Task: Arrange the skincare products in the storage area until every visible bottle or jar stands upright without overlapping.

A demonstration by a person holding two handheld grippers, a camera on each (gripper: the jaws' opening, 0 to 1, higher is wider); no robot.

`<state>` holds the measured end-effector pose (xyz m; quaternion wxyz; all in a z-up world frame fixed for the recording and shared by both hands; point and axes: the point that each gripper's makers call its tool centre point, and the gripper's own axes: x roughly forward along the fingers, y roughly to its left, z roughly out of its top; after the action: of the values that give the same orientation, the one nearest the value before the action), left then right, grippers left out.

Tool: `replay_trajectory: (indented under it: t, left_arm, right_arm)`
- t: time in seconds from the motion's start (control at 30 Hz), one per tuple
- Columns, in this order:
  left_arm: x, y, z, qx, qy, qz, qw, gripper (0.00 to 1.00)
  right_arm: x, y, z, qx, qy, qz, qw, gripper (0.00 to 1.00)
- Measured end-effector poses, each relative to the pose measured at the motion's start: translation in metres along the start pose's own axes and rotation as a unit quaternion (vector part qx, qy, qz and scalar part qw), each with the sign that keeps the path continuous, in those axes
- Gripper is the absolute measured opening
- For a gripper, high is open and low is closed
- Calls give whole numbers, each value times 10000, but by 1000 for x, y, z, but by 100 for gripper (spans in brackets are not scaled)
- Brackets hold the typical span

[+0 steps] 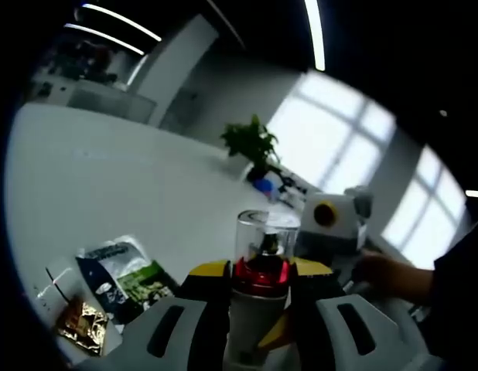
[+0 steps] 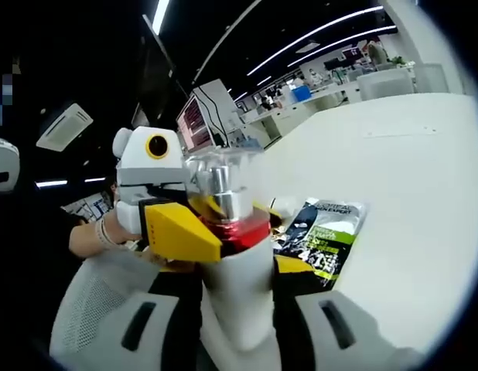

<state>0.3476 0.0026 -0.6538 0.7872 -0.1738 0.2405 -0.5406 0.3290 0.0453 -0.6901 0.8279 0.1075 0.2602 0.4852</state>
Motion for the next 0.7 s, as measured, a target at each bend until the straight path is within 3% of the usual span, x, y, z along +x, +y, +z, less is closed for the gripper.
replay_trajectory:
  t: [0.5,0.7]
  left_arm:
    - [2,-2,-13,677,309,105,9972,26]
    - [3,0,-11,812,246,153,9963,26]
  right_arm:
    - [3,-9,-14,-630,418,-320,9966,34]
    - [4,-14,-12,-853,422,-479,9943,34]
